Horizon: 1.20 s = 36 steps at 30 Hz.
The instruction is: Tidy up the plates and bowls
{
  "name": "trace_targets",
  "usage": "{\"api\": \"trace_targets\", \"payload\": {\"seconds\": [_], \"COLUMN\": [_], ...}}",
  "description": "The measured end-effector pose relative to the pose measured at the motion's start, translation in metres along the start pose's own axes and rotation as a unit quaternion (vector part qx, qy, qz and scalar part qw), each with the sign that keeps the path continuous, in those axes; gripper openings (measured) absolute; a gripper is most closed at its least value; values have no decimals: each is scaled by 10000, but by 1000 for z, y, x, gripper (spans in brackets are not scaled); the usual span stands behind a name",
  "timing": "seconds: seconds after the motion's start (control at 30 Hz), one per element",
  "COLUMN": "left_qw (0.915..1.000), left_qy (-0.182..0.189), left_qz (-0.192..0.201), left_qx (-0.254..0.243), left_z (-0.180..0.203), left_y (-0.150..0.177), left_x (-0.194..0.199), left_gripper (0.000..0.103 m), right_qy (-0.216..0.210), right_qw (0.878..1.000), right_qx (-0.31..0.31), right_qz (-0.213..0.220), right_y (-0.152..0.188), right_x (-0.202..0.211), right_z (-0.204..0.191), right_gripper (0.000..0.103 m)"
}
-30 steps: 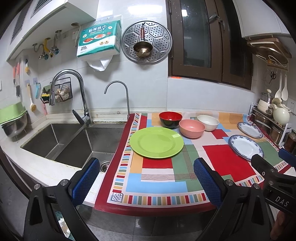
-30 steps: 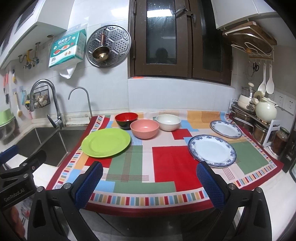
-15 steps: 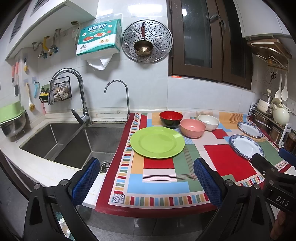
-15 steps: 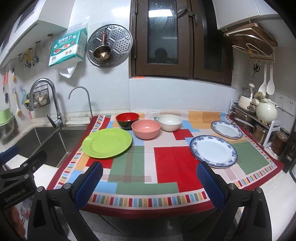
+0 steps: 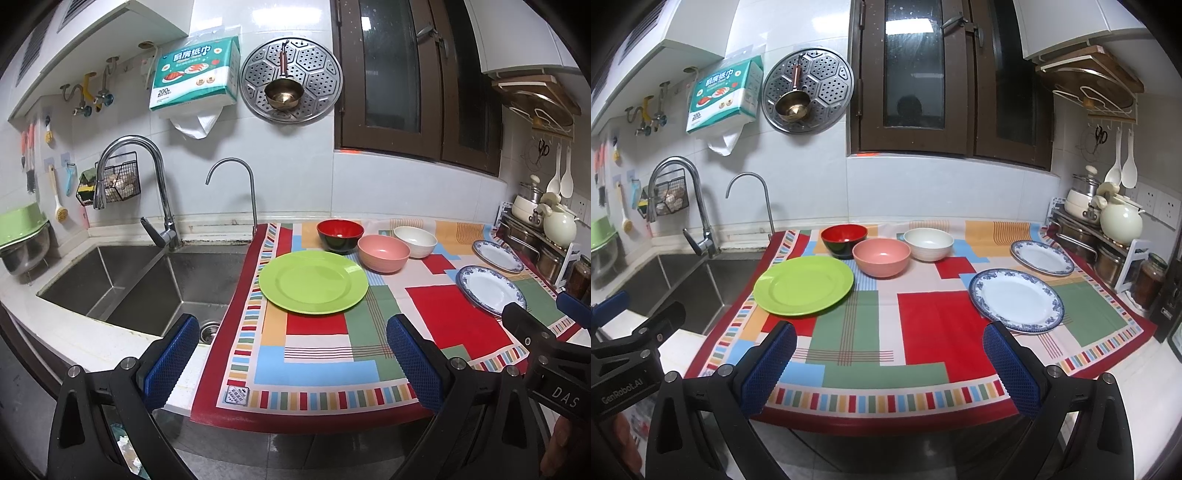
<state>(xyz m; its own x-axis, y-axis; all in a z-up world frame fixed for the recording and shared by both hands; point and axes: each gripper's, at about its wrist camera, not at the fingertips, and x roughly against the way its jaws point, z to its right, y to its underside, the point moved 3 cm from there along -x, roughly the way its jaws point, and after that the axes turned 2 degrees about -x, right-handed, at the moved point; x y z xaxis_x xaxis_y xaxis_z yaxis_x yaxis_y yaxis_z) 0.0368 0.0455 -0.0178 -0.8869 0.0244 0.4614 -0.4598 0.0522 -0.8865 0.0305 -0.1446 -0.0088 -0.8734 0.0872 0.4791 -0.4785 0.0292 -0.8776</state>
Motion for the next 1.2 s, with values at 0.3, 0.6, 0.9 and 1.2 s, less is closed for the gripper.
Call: {"api": "trace_targets", "payload": {"seconds": [0.3,0.6,0.9,1.2], "left_qw": [9999,9988,9957,9933], "left_qy": [-143,-390,-728,-880], "left_qz": [-35,-136,-404,-625], "left_qx": [66,248,410,423], "left_z": [7,28,55,51], "left_y": [4,3,8,-1], "left_x": [4,0,-18,-52], "left_gripper": [103,103,103,103], "right_qy": [-94,-320,-694,-918], "right_qw": [9999,9993,9964,9936], "right_qx": [16,205,466,487], "right_qz": [54,20,-144,-441], "right_y": [1,-5,-7,-12], "right_x": [1,-10,-40,-79], "right_z": [7,20,42,48], "right_gripper": [102,102,102,102]}}
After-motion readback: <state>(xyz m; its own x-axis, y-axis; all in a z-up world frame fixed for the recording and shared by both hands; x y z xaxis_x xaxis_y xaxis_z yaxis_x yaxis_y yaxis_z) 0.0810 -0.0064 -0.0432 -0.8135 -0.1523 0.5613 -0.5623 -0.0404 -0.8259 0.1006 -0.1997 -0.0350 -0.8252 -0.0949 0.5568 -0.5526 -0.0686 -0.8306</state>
